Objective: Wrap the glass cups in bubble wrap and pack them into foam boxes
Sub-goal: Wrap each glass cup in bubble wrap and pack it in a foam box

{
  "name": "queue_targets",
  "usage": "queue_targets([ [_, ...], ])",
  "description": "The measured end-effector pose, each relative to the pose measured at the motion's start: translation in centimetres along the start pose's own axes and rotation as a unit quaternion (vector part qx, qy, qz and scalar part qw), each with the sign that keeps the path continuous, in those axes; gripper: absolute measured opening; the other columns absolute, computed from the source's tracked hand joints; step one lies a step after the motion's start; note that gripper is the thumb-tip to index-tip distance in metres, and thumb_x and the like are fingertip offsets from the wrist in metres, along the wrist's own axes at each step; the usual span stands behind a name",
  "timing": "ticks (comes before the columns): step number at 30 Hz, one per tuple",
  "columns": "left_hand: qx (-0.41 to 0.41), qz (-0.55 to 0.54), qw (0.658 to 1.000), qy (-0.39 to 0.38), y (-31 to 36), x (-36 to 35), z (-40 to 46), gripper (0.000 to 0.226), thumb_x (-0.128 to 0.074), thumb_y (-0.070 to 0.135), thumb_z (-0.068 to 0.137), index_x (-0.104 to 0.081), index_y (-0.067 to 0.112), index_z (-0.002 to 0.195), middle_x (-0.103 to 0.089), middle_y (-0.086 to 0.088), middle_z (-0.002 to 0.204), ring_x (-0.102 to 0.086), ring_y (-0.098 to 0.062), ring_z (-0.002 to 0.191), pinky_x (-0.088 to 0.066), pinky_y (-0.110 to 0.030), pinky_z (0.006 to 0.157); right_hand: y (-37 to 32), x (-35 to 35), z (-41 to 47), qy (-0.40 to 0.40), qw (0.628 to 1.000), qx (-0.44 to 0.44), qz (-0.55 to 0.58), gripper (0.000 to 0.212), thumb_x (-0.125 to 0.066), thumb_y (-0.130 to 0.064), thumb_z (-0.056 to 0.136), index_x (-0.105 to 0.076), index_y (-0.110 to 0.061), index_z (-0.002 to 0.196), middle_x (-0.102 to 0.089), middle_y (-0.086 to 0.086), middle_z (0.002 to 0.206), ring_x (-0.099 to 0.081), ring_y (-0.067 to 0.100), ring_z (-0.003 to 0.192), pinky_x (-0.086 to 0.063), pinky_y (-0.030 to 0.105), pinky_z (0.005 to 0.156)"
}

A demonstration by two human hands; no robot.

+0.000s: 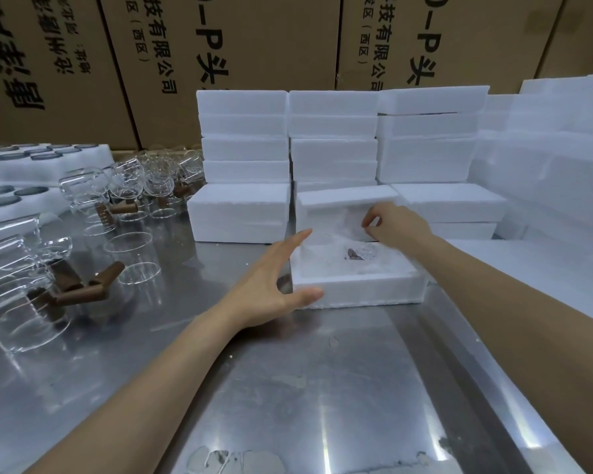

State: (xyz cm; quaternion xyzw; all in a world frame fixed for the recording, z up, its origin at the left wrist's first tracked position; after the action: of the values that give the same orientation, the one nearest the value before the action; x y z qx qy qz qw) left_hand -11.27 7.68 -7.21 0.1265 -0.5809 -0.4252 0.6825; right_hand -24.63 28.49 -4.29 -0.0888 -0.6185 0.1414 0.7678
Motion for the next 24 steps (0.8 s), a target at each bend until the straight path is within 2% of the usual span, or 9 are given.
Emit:
queue_targets([
  [3, 0.001, 0.002, 1.0, -0.001, 0.0, 0.0, 0.0, 0.077, -0.06, 0.068, 0.066, -0.012, 0.073, 0.126, -0.023, 0.032, 0.141, -0.027, 0.01, 0.128, -0.025, -0.019, 0.104, 0.1, -0.5, -0.2, -0.072, 0.997, -0.001, 0.001, 0.038, -0.043, -0.015, 0.091, -0.059, -0.031, 0.121, -0.058, -0.002, 0.126, -0.056, 0.021, 0.103, -0.044, 0.029, 0.08],
  [6, 0.004, 0.001, 1.0, -0.001, 0.0, 0.0, 0.0, 0.077, -0.059, 0.069, 0.064, -0.012, 0.074, 0.125, -0.024, 0.035, 0.139, -0.028, 0.012, 0.126, -0.026, -0.019, 0.103, -0.1, -0.9, -0.1, -0.112, 0.994, 0.001, 0.001, 0.038, -0.049, -0.017, 0.092, -0.058, -0.027, 0.127, -0.055, -0.002, 0.133, -0.053, 0.022, 0.115, -0.042, 0.028, 0.091],
  [10, 0.0, 0.007, 1.0, -0.001, 0.0, -0.1, 0.1, 0.078, -0.058, 0.072, 0.064, -0.012, 0.074, 0.127, -0.025, 0.031, 0.143, -0.03, 0.008, 0.129, -0.027, -0.021, 0.104, -0.8, -0.7, 0.5, -0.112, 0.991, 0.013, -0.074, 0.038, -0.06, -0.038, 0.089, -0.055, -0.029, 0.126, -0.054, -0.007, 0.131, -0.05, 0.02, 0.12, -0.038, 0.029, 0.091],
  [13, -0.005, 0.004, 1.0, 0.0, 0.0, -0.1, 0.2, 0.077, -0.058, 0.071, 0.065, -0.012, 0.076, 0.126, -0.026, 0.028, 0.146, -0.03, 0.004, 0.132, -0.027, -0.023, 0.106, -1.8, -0.4, 0.9, -0.081, 0.986, 0.042, -0.14, 0.034, -0.063, -0.042, 0.086, -0.059, -0.027, 0.116, -0.059, -0.005, 0.121, -0.054, 0.021, 0.112, -0.039, 0.028, 0.083],
  [16, -0.008, 0.008, 1.0, -0.002, 0.0, -0.1, 0.2, 0.076, -0.058, 0.072, 0.065, -0.011, 0.078, 0.124, -0.026, 0.03, 0.144, -0.029, 0.006, 0.132, -0.027, -0.023, 0.106, -3.0, -0.3, 1.0, -0.041, 0.975, 0.086, -0.2, 0.023, -0.061, -0.032, 0.087, -0.064, -0.021, 0.106, -0.065, 0.0, 0.109, -0.059, 0.022, 0.1, -0.044, 0.028, 0.079],
  [20, -0.008, 0.012, 1.0, -0.003, 0.1, -0.1, 0.2, 0.076, -0.058, 0.072, 0.065, -0.01, 0.078, 0.124, -0.026, 0.03, 0.143, -0.029, 0.006, 0.132, -0.027, -0.022, 0.106, -4.4, -0.2, 0.7, -0.031, 0.955, 0.135, -0.26, 0.017, -0.056, -0.023, 0.087, -0.068, -0.016, 0.098, -0.067, 0.002, 0.095, -0.062, 0.025, 0.089, -0.046, 0.027, 0.073],
  [23, -0.01, 0.011, 1.0, -0.003, 0.2, 0.0, 0.2, 0.075, -0.058, 0.071, 0.065, -0.011, 0.078, 0.123, -0.026, 0.028, 0.144, -0.029, 0.004, 0.134, -0.026, -0.023, 0.108, -5.4, 0.0, 0.3, 0.005, 0.938, 0.174, -0.299, 0.016, -0.048, -0.012, 0.085, -0.06, -0.017, 0.076, -0.049, -0.002, 0.064, -0.051, 0.025, 0.07, -0.037, 0.025, 0.06],
  [24, -0.01, 0.009, 1.0, -0.003, 0.2, 0.0, 0.2, 0.075, -0.058, 0.071, 0.065, -0.011, 0.078, 0.123, -0.026, 0.028, 0.145, -0.029, 0.004, 0.134, -0.026, -0.023, 0.109, -5.5, 0.2, 0.2, 0.014, 0.938, 0.177, -0.298, 0.017, -0.047, -0.011, 0.084, -0.057, -0.018, 0.072, -0.044, -0.003, 0.06, -0.049, 0.025, 0.067, -0.033, 0.023, 0.056],
])
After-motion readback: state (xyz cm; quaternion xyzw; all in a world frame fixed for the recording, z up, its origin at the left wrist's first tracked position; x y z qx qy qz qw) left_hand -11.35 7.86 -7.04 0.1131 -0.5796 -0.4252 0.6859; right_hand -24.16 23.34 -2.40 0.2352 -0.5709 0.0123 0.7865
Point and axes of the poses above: each hand's wrist, its own z-axis towards the middle knuckle, its own x-axis out of the back of the hand, y = z × x, the point moved 7 cm from there along z, towards the middle knuckle
